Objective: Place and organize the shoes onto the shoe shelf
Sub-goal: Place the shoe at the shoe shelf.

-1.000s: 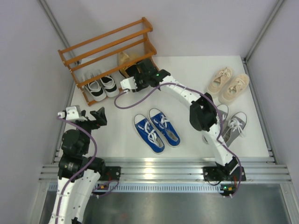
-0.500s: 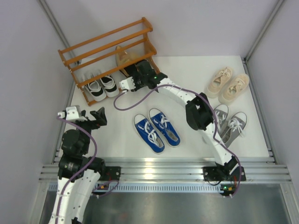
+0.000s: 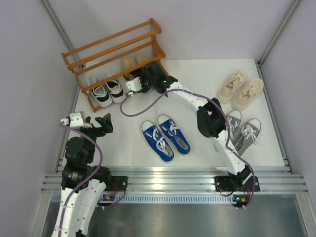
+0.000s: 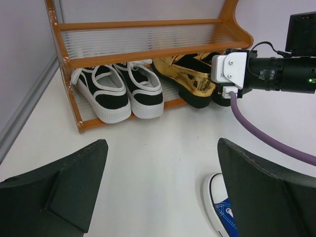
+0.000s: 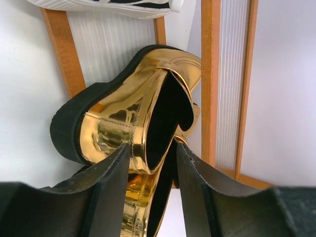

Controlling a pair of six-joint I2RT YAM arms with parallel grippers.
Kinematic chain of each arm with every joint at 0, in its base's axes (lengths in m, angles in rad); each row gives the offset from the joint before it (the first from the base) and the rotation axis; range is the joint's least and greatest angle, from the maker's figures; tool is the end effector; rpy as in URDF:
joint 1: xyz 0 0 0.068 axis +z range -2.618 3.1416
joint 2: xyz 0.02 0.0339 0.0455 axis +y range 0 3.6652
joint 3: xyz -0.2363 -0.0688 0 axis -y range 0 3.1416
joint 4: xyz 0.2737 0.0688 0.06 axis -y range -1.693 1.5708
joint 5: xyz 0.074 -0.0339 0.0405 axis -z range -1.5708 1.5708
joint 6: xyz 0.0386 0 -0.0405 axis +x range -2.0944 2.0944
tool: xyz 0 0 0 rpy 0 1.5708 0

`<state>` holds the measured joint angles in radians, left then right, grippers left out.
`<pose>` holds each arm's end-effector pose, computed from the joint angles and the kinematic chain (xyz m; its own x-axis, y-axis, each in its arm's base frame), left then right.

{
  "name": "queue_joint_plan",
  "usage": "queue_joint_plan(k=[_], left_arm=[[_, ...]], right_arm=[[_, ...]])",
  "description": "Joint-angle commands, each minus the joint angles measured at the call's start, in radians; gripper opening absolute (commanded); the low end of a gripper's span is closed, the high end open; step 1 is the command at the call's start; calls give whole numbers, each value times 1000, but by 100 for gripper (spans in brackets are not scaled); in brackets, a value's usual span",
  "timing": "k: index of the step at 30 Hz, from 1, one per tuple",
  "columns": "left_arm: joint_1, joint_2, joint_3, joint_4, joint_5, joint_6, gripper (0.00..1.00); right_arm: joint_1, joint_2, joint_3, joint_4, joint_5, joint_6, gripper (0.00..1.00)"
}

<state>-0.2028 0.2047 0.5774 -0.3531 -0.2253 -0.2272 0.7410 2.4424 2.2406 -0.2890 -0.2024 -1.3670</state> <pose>0.1323 -0.0184 0.3193 0.0238 -0.2290 -0.9731 -0.0176 0.9732 -0.2295 0.4224 0.3970 0.2168 0.7053 -0.6550 -0.2713 -0.5009 -0.1895 -0.8445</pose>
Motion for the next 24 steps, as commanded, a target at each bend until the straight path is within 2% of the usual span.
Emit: queue_joint_plan(k=[1,18,24], left_arm=[[2,-13,-7,25,3,-4,98],[2,-10,-11,32,29,-9,98],[2,38,-21,69,130,-47,98]], right_arm=[[-5,-83,19,64,9,5,43],[-2,-253,-51,-136,-147,180,55],[-2,-403,-128,-266,-213,374,62]])
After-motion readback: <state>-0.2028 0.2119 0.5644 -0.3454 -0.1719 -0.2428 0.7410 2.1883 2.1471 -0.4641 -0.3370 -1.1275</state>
